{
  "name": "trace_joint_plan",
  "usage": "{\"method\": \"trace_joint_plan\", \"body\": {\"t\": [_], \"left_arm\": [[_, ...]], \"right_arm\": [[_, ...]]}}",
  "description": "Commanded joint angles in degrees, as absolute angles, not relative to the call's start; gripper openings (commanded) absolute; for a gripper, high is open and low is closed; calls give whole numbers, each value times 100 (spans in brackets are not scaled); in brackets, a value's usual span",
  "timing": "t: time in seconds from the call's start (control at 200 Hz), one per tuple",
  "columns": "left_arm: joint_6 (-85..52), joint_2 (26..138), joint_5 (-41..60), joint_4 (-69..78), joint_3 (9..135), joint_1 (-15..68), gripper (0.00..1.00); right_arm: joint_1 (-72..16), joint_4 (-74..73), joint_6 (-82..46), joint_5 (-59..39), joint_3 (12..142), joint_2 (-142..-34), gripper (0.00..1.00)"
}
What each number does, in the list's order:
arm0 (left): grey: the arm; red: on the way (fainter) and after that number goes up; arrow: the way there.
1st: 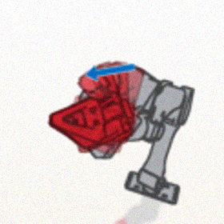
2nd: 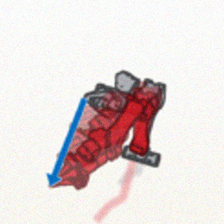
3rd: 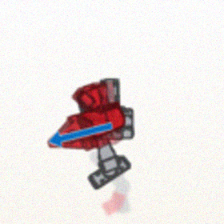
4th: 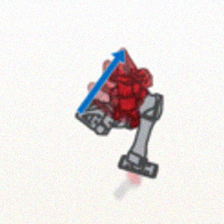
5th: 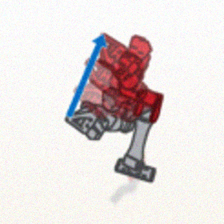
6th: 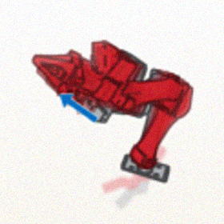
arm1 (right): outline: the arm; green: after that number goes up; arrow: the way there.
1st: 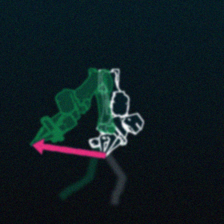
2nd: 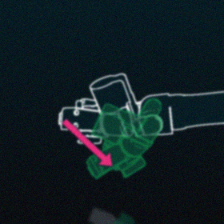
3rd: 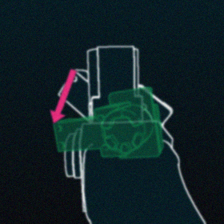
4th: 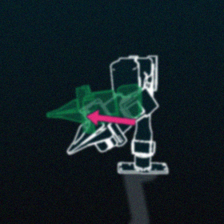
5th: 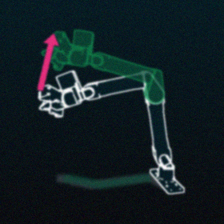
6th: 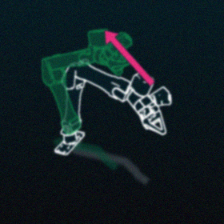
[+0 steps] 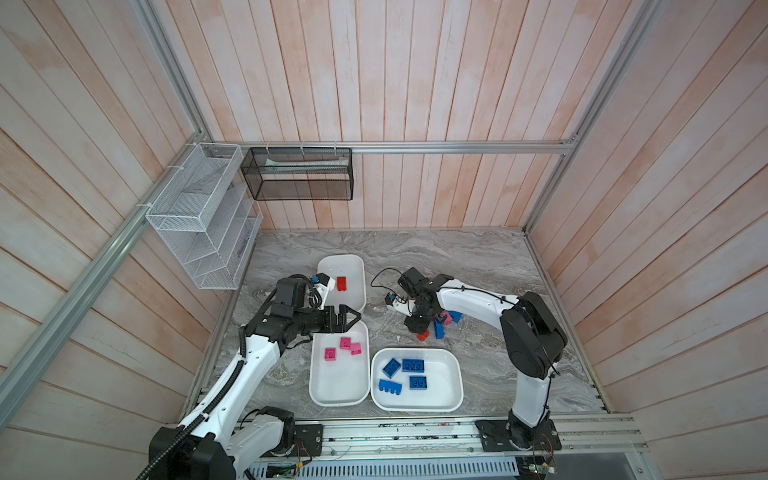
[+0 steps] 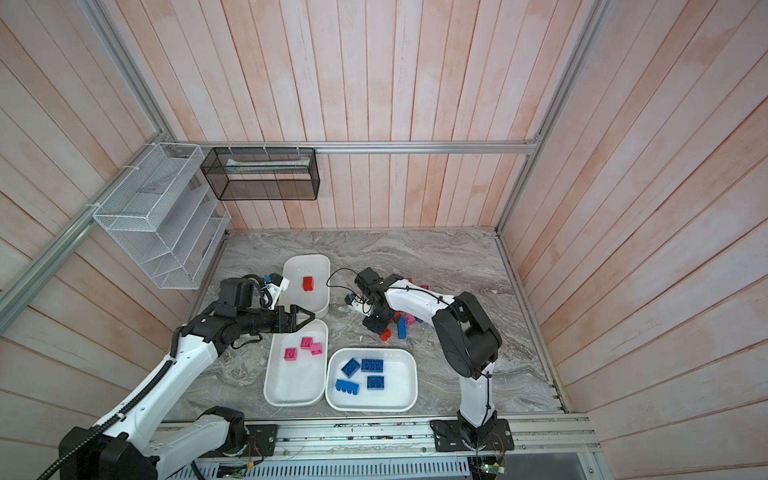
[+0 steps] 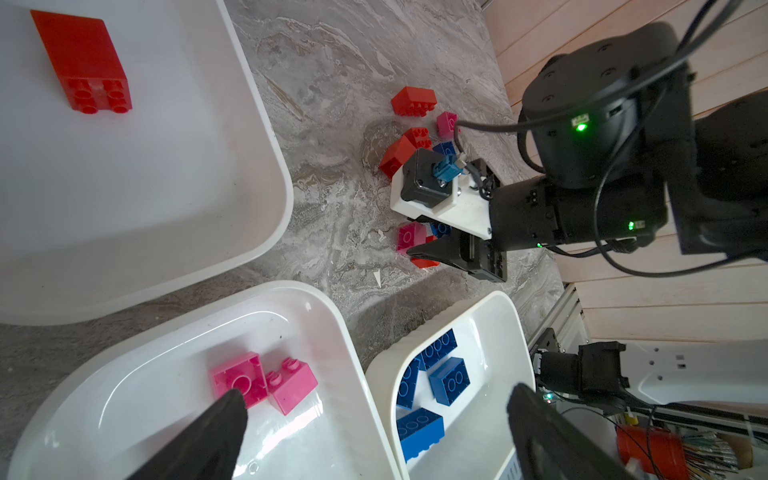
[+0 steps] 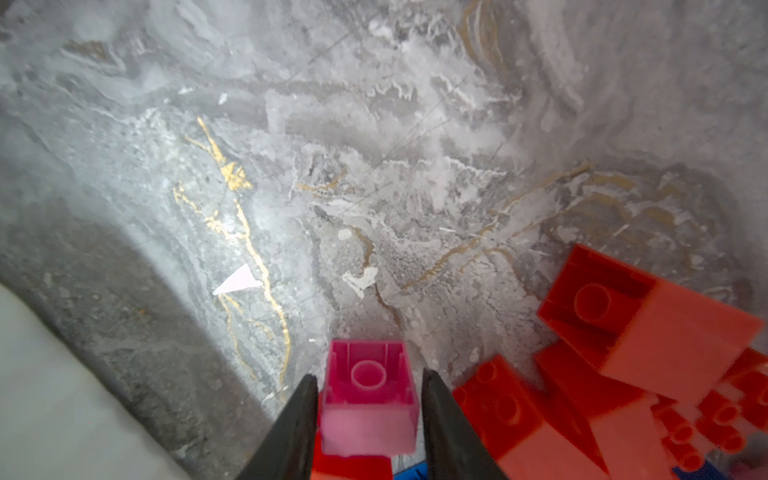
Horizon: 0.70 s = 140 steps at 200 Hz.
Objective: Sort the legos into containers by color
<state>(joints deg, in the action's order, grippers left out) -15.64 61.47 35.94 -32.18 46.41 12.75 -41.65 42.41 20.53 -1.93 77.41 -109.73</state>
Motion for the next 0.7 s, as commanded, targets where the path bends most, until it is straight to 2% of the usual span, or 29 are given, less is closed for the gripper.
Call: {"method": "trace_joint_plan", "body": {"t": [0.0,0.485,0.695], "left_arm": [[-1479,6071,3586,-3226,4685,1231,100],[-1459,6103,3603,-3226,4721,1226,100],[-1430,6109,3552,-3286,4823,1225,100]], "right_arm": [[-4210,4455,1979,-75,7850,-11118,42],[-4210,4522,1969,-122,8029,-11164,28],[-4288,4433,1960,-364,8316,-10884,27]]}}
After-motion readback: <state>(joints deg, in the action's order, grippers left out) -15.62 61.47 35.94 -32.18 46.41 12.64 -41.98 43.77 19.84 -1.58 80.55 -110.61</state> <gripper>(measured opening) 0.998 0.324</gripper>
